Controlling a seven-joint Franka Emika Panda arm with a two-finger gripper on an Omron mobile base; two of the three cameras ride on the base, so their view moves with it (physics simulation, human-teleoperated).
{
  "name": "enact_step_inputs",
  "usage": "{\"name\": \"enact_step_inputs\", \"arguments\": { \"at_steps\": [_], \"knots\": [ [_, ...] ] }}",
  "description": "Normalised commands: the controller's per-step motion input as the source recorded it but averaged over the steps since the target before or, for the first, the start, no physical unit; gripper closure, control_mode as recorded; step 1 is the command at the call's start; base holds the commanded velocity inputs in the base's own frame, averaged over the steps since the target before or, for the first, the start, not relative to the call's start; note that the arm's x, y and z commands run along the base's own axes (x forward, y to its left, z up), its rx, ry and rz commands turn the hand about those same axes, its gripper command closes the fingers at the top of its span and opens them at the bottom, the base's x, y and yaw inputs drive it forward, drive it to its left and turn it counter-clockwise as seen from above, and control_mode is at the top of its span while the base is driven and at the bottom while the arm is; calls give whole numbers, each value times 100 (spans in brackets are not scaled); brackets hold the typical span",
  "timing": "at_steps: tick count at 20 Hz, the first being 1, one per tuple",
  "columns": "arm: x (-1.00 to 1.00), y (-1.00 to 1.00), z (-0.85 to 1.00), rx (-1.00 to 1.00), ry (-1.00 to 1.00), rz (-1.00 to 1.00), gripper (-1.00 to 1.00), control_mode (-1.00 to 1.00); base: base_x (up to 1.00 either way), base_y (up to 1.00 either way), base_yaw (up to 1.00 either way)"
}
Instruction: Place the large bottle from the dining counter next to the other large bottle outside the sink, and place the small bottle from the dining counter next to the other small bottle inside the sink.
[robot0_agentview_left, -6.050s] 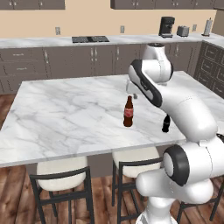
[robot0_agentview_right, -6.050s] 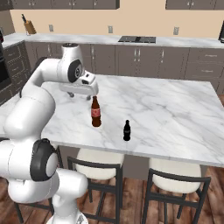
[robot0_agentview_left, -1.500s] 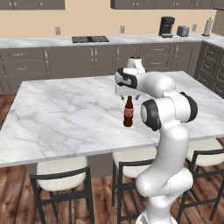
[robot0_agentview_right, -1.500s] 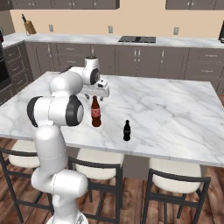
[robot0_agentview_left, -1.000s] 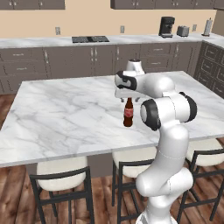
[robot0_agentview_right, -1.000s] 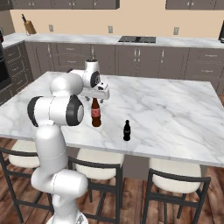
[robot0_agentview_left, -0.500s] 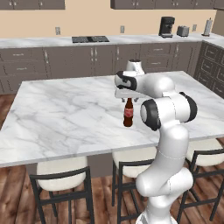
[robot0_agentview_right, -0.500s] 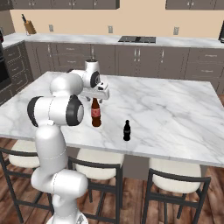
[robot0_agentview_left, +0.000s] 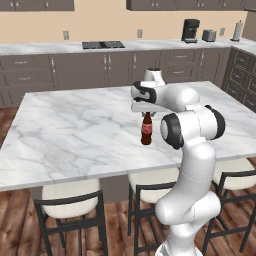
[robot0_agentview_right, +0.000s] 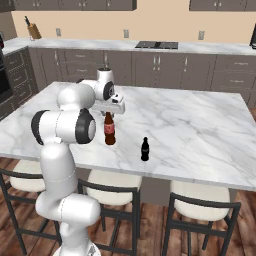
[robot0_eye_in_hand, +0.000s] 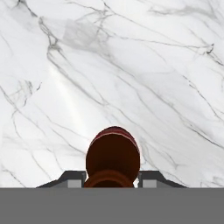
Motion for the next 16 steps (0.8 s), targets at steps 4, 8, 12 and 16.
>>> {"name": "enact_step_inputs", "arguments": {
  "at_steps": [4,8,12,16],
  "knots": [
    [3,-13,26,0,4,1,100,-100,0,0,0],
    [-10,-13,70,4,3,3,100,-100,0,0,0],
    [-30,-1,48,3,3,1,100,-100,0,0,0],
    [-55,6,17,0,0,0,100,-100,0,0,0]
  ]
}}
